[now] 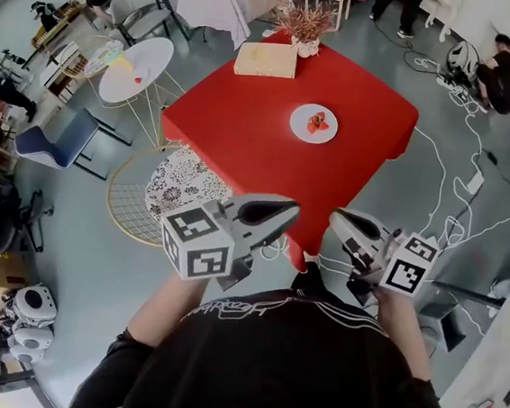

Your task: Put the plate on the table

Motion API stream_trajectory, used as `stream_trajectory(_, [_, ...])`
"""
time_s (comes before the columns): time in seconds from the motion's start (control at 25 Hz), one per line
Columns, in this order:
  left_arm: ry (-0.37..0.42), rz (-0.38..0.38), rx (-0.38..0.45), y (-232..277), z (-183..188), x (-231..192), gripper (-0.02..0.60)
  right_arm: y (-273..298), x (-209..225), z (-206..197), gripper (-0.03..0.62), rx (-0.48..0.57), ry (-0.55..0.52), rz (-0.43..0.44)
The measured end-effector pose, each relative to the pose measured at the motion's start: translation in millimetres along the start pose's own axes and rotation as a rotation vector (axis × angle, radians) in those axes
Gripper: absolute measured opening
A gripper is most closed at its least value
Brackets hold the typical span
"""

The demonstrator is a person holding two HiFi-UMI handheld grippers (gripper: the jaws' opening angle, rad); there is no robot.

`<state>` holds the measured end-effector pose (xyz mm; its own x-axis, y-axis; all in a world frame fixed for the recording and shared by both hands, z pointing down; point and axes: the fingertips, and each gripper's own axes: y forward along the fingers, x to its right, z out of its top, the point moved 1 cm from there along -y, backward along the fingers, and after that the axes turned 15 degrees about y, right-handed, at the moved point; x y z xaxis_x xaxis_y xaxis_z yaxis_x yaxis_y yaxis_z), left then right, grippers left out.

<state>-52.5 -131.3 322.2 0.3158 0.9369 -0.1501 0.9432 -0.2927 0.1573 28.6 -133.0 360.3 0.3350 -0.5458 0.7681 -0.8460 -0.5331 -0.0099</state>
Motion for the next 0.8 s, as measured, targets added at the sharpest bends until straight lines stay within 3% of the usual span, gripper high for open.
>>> stream_trajectory(0.36, [0.017, -0.012, 0.067, -52, 2, 68, 0.008, -24, -64, -44, 0.008, 0.027, -0.065, -0.026])
stream_trajectory(0.8, [0.002, 0.032, 0.076, -64, -9, 94, 0.008, -42, -86, -59, 0.008, 0.029, -0.068, -0.003])
